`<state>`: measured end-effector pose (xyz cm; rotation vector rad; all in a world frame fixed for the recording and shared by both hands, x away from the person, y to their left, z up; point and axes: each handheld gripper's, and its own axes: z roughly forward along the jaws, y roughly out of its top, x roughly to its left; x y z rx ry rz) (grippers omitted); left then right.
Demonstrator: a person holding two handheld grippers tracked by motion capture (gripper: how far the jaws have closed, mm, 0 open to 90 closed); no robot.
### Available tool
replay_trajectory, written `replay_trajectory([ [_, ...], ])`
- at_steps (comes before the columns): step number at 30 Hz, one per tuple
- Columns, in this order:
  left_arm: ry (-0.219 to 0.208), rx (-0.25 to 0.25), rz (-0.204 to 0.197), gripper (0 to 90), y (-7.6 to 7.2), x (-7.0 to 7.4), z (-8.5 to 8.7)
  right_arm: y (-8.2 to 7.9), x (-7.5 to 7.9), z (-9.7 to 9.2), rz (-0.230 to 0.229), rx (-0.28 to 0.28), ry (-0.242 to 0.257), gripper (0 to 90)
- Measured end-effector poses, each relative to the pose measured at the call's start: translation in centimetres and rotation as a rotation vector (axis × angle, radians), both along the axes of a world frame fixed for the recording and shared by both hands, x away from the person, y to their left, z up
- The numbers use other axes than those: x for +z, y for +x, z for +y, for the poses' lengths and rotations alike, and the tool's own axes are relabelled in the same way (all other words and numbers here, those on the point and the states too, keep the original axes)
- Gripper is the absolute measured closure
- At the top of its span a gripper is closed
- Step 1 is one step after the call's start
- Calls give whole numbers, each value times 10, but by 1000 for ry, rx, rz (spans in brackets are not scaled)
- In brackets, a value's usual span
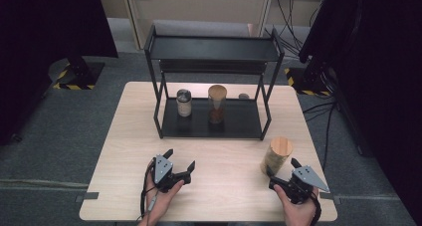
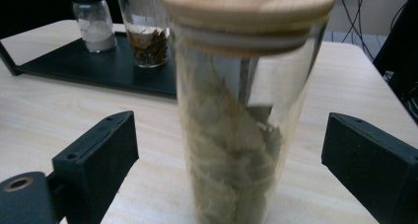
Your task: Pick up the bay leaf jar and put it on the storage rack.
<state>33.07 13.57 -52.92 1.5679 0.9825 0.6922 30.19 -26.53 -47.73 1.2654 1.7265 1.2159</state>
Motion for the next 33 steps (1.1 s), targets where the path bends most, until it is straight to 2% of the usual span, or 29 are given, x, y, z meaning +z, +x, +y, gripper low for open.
replay_trajectory([
  [5, 2, 0, -1, 68, 0, 0, 0, 8, 6, 1, -12, -11, -6, 95],
  [17, -1, 0, 1, 68, 0, 0, 0, 26, 8, 4, -21, -15, -10, 161],
  [20, -1, 0, 0, 68, 0, 0, 0, 28, 8, 4, -23, -12, -13, 182],
  [23, -3, 0, 2, 68, 0, 0, 0, 29, 8, 5, -28, -3, -13, 246],
  [33, -2, -1, 2, 68, 0, 0, 0, 30, 10, 5, -22, 18, -22, 252],
])
